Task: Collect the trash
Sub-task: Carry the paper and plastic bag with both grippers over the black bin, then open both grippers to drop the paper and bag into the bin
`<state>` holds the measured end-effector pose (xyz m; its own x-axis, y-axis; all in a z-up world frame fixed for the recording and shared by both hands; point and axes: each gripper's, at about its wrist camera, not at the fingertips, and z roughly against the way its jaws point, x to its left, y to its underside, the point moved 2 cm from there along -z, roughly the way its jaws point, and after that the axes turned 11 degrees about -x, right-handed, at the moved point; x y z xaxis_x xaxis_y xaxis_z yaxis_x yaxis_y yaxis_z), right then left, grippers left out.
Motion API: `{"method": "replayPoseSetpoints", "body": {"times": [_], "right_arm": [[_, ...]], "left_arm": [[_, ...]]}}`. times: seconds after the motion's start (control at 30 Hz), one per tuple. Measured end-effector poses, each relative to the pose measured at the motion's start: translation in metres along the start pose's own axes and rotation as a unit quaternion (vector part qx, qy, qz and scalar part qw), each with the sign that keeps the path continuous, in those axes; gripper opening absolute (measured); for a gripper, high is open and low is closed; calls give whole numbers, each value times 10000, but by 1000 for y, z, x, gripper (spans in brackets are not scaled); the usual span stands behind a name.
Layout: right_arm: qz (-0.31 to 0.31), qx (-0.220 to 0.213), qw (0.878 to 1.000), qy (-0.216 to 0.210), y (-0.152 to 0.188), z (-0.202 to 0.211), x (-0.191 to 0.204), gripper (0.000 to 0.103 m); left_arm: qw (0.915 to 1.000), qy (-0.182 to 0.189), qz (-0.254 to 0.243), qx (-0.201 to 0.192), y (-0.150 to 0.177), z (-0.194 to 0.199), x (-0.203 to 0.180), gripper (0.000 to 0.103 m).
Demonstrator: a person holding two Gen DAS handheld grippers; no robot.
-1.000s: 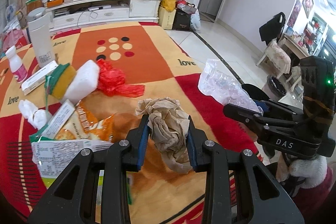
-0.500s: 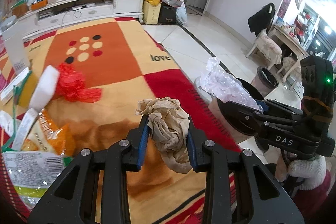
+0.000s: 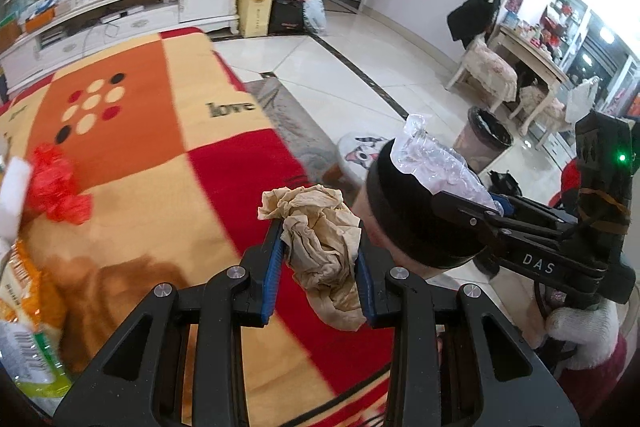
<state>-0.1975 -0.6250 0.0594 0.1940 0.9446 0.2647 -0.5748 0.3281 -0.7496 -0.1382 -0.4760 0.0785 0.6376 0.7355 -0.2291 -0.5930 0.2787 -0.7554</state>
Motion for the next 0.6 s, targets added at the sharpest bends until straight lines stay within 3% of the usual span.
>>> {"method": "replayPoseSetpoints", "body": {"times": [0.33,0.6], "right_arm": [[-517,12,9969,596,4,13,-68,47],[-799,10,9932,845,5,15,-98,48]], "left_arm": [[9984,527,-125,180,-8,-42,-49,30],[9966,762,-225,217,-15,-74,-78,30]]}}
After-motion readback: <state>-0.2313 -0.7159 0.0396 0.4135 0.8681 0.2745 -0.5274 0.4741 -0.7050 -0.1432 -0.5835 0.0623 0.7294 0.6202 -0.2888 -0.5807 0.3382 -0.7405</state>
